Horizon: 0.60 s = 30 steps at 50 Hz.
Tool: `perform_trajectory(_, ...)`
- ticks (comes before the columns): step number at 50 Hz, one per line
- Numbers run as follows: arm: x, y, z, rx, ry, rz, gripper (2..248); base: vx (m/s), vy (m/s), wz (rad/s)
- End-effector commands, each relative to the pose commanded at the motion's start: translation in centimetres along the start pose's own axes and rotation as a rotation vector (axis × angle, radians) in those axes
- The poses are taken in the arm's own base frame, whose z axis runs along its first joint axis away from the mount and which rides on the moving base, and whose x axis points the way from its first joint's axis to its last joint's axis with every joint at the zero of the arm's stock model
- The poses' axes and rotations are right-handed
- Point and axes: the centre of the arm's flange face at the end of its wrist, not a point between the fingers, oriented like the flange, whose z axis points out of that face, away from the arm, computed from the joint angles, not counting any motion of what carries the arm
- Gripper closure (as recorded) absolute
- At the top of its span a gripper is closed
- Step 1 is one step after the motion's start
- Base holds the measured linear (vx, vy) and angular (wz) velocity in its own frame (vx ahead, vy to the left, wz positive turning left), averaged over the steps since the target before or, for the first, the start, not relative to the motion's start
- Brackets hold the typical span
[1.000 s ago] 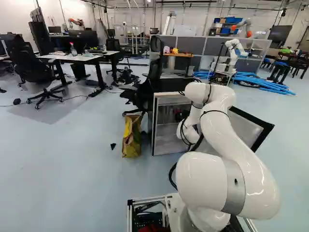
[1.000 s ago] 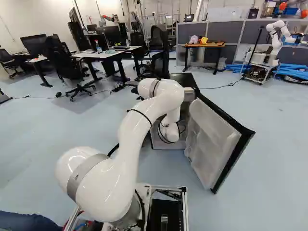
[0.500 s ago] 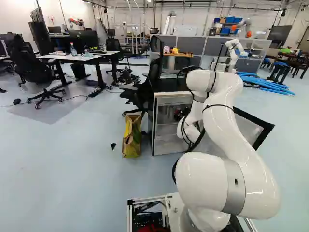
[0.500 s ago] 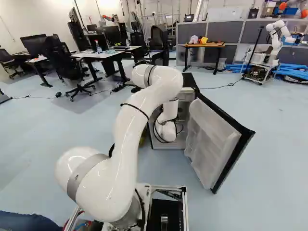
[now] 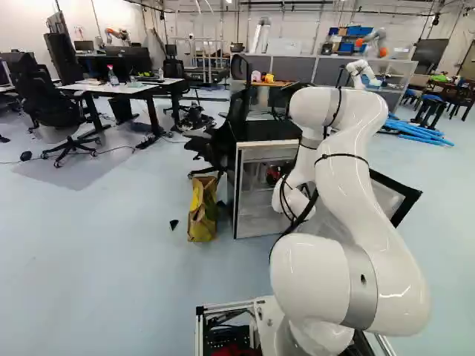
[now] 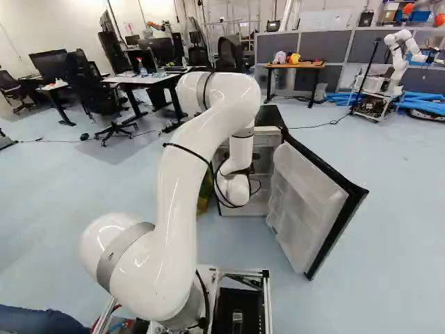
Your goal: Grab a drink from the fridge
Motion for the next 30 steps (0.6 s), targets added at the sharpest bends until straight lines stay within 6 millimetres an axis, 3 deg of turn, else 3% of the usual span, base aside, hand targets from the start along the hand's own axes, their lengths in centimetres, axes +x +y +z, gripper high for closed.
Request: perform_trajectory(30,3.6,-2.9,-7.1,0.008,-0.037,0.012,158,0.0,0.0,0.0)
